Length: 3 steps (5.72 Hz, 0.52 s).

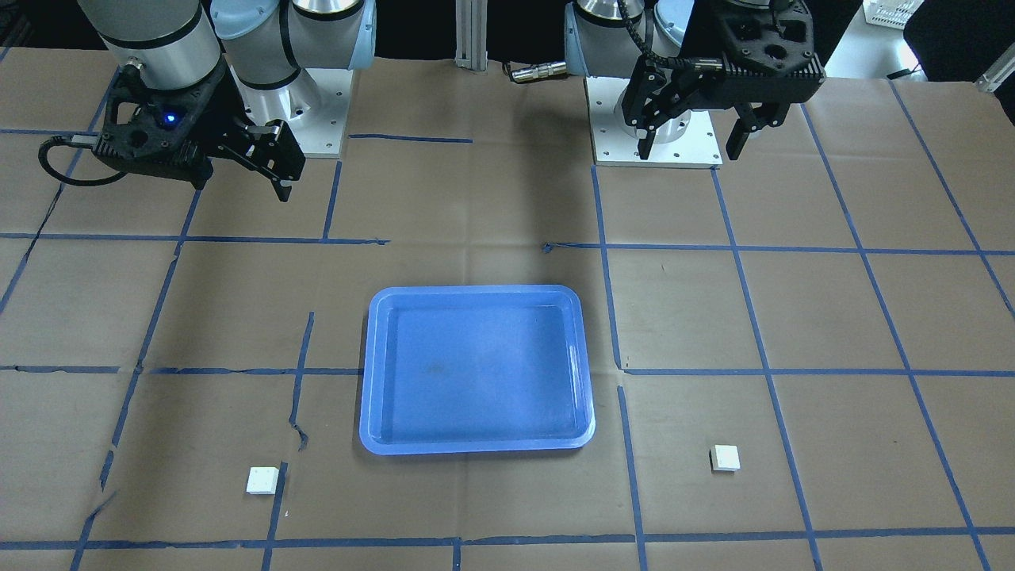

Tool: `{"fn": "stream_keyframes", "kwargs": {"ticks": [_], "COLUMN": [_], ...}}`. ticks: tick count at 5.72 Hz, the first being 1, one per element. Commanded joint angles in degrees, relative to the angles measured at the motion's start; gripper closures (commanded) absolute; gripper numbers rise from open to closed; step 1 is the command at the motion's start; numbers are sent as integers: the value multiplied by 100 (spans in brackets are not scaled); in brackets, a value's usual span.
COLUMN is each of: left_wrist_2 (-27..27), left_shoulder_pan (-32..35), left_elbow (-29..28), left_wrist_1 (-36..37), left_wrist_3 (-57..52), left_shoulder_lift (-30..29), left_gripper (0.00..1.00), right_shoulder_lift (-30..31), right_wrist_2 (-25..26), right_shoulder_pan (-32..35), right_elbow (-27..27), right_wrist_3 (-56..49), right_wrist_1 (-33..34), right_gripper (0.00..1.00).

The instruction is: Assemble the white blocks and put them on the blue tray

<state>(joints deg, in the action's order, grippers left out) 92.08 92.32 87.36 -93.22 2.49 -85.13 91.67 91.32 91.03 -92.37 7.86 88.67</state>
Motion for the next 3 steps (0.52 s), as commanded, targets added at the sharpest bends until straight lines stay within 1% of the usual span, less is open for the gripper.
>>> {"fn": "stream_keyframes", "kwargs": {"ticks": [1, 2, 3], "left_wrist_2": [63, 82, 56], "left_shoulder_pan": [-283, -450, -512], "left_elbow": [87, 245, 507], "left_wrist_1": [-65, -4, 301], "left_wrist_3": [50, -2, -29], "left_shoulder_lift": [-47, -125, -405], "left_gripper": [1, 1, 1], "right_shoulder_lift": [-9, -9, -9], "right_wrist_2": [8, 8, 17], "right_shoulder_pan": [-24, -41, -42], "right_elbow": [0, 9, 26], "right_wrist_3": [-649, -1838, -2798], "right_wrist_1": [71, 97, 98], "right_gripper": [0, 0, 0]}}
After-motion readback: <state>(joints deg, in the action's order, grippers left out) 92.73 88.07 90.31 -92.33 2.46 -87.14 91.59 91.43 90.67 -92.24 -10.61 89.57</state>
